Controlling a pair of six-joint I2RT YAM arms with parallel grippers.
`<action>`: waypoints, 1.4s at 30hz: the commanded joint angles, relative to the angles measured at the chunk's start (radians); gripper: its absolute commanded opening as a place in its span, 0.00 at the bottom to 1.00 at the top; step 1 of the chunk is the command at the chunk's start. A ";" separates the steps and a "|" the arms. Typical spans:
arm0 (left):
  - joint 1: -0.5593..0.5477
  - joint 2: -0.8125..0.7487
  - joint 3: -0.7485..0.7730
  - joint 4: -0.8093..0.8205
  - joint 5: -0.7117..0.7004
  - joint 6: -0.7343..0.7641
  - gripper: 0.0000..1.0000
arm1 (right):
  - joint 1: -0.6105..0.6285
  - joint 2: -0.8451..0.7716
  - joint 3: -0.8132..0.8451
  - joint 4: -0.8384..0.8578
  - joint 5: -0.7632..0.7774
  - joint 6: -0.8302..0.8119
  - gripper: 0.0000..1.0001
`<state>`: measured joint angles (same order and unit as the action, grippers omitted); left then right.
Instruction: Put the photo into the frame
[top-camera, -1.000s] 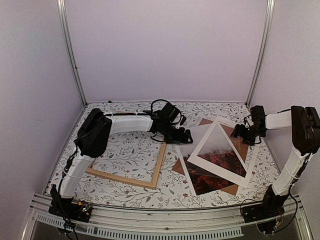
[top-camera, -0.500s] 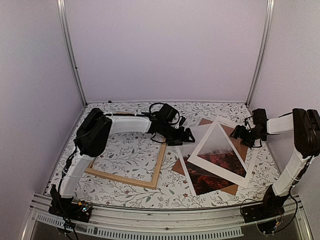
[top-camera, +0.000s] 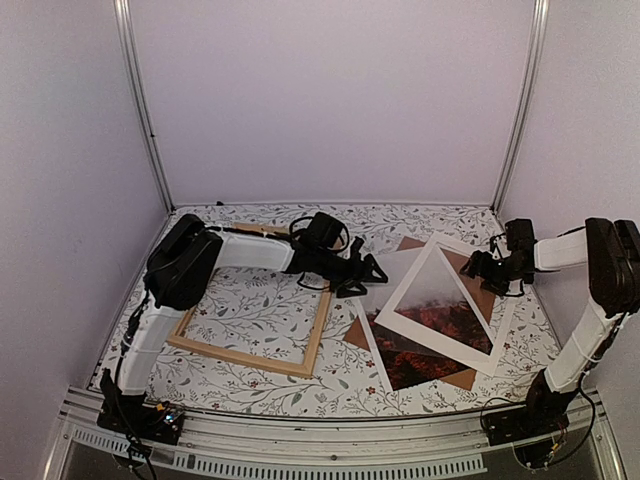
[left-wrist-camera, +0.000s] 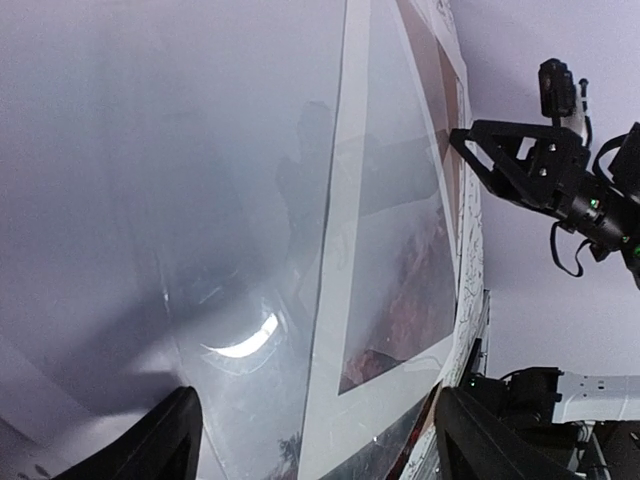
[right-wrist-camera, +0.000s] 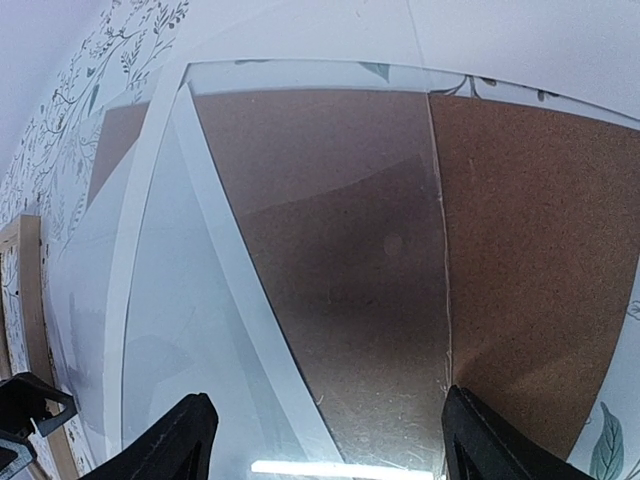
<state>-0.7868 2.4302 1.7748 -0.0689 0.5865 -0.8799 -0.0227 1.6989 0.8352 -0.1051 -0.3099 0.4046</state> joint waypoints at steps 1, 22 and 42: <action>-0.013 -0.030 -0.062 0.071 0.082 -0.083 0.82 | 0.010 0.014 -0.047 -0.047 -0.055 0.020 0.82; 0.023 -0.082 -0.122 0.381 0.214 -0.191 0.80 | 0.012 0.028 -0.045 -0.044 -0.061 0.010 0.80; 0.021 -0.121 -0.151 0.514 0.251 -0.154 0.79 | 0.011 0.024 -0.039 -0.048 -0.085 -0.018 0.80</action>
<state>-0.7643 2.3489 1.6253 0.3801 0.8074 -1.0622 -0.0265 1.6951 0.8227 -0.0872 -0.3195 0.3889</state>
